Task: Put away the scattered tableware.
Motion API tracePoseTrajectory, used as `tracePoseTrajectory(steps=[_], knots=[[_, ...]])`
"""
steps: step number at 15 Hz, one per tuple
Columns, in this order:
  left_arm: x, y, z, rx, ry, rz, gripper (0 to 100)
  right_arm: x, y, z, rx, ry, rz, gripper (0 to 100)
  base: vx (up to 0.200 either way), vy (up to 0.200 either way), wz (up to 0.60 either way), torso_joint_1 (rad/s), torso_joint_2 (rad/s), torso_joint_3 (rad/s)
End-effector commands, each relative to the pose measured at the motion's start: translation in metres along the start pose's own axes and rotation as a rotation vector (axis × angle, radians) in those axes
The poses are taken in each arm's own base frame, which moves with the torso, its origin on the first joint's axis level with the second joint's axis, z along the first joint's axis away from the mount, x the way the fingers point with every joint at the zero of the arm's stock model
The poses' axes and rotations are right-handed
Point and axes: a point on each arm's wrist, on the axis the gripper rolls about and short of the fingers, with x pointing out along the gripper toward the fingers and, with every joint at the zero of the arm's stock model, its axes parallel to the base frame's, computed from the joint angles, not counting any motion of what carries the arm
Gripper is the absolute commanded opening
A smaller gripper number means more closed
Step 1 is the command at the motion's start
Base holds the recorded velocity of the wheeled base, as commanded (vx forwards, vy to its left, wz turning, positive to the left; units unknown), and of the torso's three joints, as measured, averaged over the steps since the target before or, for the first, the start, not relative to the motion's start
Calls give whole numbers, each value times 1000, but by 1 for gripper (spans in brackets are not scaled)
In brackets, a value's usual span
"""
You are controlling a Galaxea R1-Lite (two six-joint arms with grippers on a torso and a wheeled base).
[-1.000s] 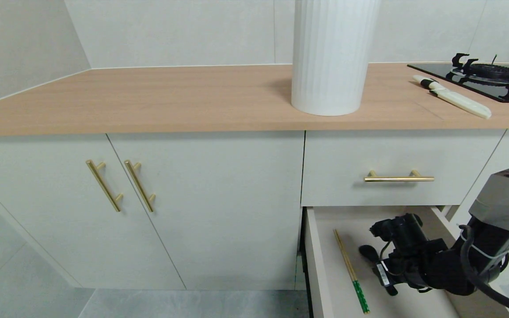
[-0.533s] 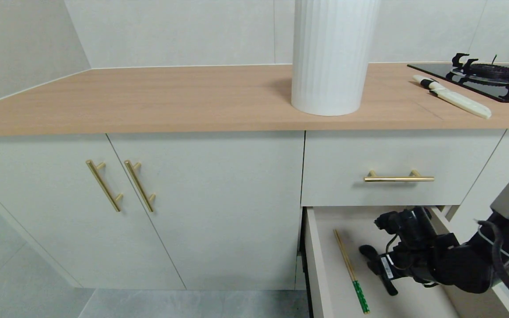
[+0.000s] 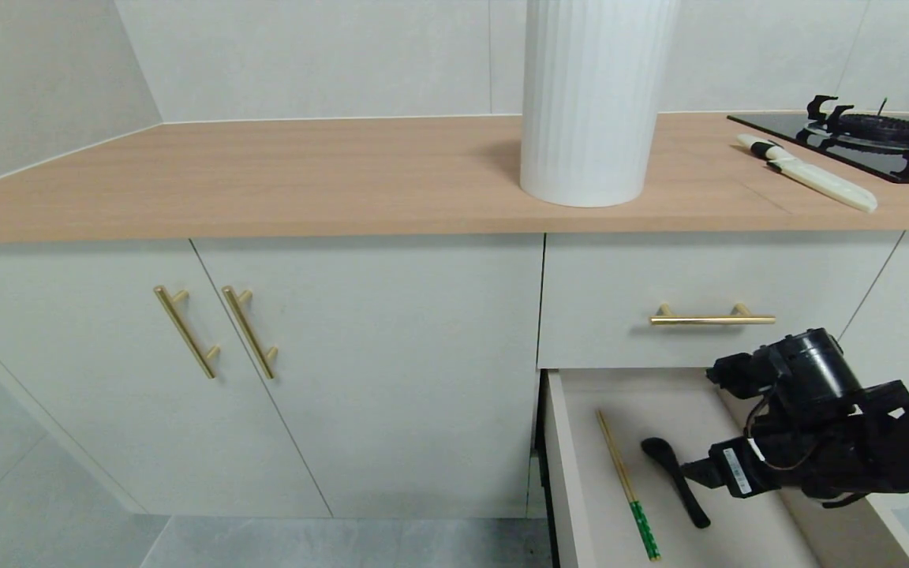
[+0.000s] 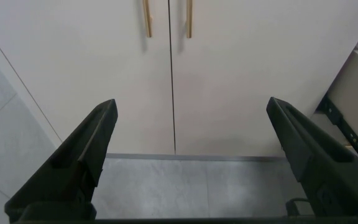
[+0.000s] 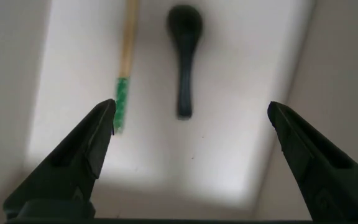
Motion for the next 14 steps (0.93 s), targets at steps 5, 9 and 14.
tracePoseTrajectory(steps=[5,9,14], knots=[[0,0,0,0,0,0,100,-71,-7,13,11,-86,91,100,-40,0,0,0,0,0],[0,0,0,0,0,0,100,-75,-8,14,13,-99,90,100,-200,0,0,6,1,1],[0,0,0,0,0,0,100,-75,-8,12,12,-95,90,100,-160,0,0,0,2,2]])
